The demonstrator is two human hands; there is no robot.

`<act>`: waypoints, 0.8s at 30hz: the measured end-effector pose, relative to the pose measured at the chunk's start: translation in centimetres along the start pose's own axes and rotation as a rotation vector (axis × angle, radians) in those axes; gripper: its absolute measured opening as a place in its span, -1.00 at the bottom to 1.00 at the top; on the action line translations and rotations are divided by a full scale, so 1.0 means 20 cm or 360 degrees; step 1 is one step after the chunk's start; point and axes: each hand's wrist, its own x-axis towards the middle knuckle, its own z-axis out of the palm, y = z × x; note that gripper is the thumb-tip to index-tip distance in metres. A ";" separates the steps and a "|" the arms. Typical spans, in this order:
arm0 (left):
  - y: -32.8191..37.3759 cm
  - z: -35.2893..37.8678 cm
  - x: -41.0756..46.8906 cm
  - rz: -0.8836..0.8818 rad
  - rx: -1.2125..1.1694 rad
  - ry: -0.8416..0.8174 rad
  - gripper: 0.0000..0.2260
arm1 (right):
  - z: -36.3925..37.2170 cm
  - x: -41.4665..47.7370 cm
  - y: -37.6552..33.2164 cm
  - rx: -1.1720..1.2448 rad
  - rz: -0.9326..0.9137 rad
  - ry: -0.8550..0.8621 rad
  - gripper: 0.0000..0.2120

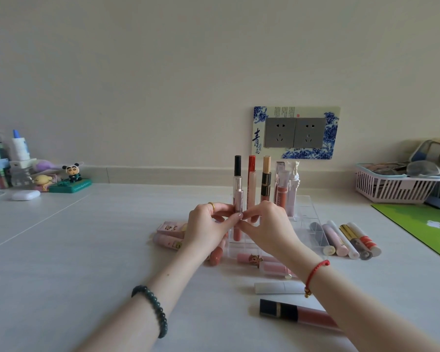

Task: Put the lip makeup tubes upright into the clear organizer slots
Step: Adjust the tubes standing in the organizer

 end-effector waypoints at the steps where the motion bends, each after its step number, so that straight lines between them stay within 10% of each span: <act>1: 0.00 0.00 0.00 -0.0001 0.0007 -0.0002 -0.90 | 0.00 0.00 0.00 0.0000 0.0001 -0.0001 -0.80; 24: 0.02 -0.14 -0.02 -0.0054 -0.0040 0.0176 -0.93 | -0.14 -0.03 0.01 0.0030 -0.0089 0.0017 -0.73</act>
